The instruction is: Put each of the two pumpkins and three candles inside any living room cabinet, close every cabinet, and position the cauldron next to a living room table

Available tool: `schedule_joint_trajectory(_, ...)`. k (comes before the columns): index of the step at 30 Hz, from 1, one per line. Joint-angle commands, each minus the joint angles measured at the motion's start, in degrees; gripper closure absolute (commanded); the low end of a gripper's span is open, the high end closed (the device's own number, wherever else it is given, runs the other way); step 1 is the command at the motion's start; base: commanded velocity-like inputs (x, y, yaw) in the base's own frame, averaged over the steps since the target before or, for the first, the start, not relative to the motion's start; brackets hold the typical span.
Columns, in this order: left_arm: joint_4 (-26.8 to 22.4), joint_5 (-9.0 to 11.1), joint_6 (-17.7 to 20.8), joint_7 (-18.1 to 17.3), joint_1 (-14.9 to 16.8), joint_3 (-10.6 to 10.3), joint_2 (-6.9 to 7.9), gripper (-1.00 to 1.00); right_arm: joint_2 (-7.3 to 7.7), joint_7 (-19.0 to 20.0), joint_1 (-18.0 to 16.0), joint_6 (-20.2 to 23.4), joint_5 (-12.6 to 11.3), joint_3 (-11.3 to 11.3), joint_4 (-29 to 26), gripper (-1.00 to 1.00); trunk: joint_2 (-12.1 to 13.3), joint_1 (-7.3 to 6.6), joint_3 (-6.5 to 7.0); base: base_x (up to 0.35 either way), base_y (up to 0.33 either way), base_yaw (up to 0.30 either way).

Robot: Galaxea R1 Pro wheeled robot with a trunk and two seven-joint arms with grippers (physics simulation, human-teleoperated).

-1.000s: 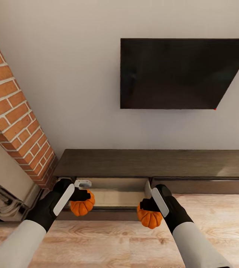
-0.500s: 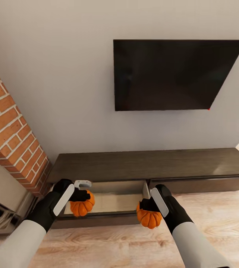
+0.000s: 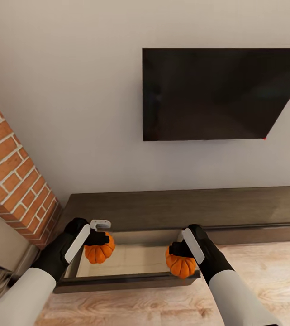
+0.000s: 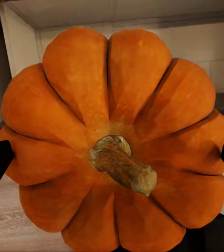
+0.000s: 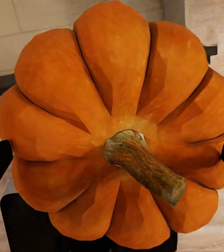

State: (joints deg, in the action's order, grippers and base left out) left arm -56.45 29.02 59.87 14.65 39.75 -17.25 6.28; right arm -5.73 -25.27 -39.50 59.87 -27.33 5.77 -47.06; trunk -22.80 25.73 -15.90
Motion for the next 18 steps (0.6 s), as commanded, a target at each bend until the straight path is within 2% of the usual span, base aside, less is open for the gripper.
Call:
schedule_joint_trajectory(1,-0.1,0.7,0.1,0.6,0.1,-0.2,0.06,1.0,0.02,-0.6,0.0,0.1,-0.5,0.1,0.0,1.0,-0.1,0.05,-0.1,0.223,-0.101,0.0)
schedule_joint_trajectory(8,-0.1,0.6,0.1,0.6,0.1,-0.2,0.05,1.0,-0.05,-0.5,0.0,0.1,-0.5,0.3,0.0,1.0,-0.1,0.05,-0.04,0.202,-0.04,-0.018)
schedule_joint_trajectory(11,-0.1,0.6,0.1,0.6,0.1,-0.2,0.05,1.0,-0.07,-0.5,0.0,0.1,-0.5,0.3,0.0,1.0,-0.1,0.05,0.03,0.049,-0.005,-0.003)
schedule_joint_trajectory(16,-0.1,0.5,0.1,0.6,0.1,-0.2,0.05,1.0,-0.07,-0.5,0.0,0.1,-0.5,0.3,0.0,1.0,-0.1,0.05,0.05,0.011,-0.001,0.15)
schedule_joint_trajectory(18,0.0,0.5,0.1,0.6,0.1,-0.2,0.05,1.0,-0.07,-0.5,0.0,-1.9,-0.3,0.4,0.0,1.0,-0.1,0.05,0.06,0.003,0.0,0.061)
